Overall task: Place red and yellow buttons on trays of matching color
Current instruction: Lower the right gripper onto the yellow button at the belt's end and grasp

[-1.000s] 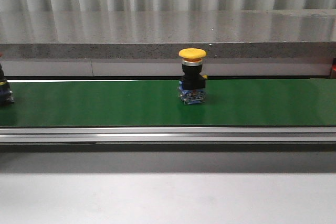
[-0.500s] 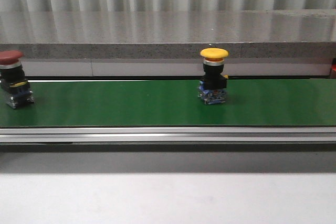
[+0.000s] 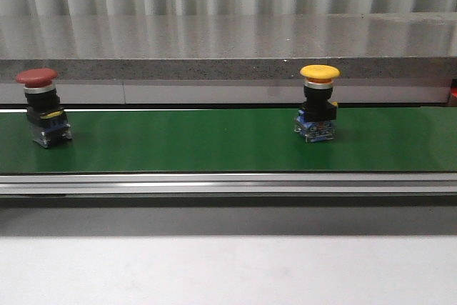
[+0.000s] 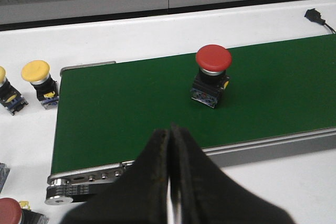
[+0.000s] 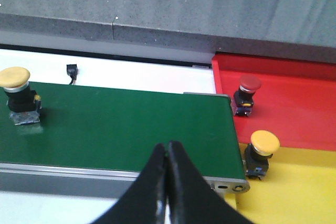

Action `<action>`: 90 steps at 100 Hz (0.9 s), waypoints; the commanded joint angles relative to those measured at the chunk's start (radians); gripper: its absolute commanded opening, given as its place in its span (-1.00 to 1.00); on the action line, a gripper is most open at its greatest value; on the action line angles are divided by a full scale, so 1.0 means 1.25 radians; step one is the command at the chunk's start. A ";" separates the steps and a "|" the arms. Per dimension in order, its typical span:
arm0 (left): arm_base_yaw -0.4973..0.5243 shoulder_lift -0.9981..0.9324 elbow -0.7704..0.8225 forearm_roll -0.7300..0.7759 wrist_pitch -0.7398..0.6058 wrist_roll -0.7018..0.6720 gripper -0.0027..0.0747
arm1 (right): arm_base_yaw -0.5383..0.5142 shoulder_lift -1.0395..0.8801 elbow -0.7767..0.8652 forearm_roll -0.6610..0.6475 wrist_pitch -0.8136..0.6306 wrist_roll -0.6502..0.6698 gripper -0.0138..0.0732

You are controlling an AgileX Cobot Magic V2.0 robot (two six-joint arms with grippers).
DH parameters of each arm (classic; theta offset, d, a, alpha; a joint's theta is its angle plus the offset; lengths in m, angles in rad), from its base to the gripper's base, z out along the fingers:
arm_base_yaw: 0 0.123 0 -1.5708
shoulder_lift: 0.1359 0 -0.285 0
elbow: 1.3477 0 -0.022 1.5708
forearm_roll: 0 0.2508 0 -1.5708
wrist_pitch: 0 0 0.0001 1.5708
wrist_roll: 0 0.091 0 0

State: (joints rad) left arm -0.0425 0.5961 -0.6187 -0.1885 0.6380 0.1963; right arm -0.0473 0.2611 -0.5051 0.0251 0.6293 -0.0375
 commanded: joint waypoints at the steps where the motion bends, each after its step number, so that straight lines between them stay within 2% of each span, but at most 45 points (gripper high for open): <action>1: -0.006 -0.001 -0.022 -0.013 -0.064 0.002 -0.98 | 0.003 0.067 -0.070 -0.002 -0.020 -0.002 -0.84; 20: -0.006 -0.001 -0.022 -0.013 -0.061 0.002 -0.98 | 0.032 0.220 -0.196 0.009 0.028 -0.002 -0.84; 33: -0.006 -0.001 -0.022 -0.013 -0.061 0.002 -0.98 | 0.050 0.353 -0.296 0.034 0.103 -0.002 -0.77; 42: -0.006 -0.001 -0.022 -0.013 -0.061 0.002 -0.98 | 0.063 0.441 -0.357 0.063 0.159 -0.002 -0.49; 57: -0.006 -0.001 -0.022 -0.013 -0.061 0.002 -0.98 | 0.086 0.568 -0.452 0.097 0.230 -0.002 0.35; 64: -0.006 -0.001 -0.022 -0.013 -0.061 0.002 -0.98 | 0.096 0.620 -0.486 0.103 0.254 -0.002 0.62; 70: -0.006 -0.001 -0.022 -0.013 -0.061 0.002 -0.98 | 0.107 0.664 -0.508 0.105 0.268 -0.002 0.72; 90: -0.006 -0.001 -0.022 -0.013 -0.061 0.002 -0.98 | 0.151 0.798 -0.594 0.108 0.354 -0.002 0.68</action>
State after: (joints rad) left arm -0.0425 0.5944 -0.6187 -0.1885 0.6320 0.1963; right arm 0.1233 1.2205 -1.1787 0.1433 1.0617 -0.0369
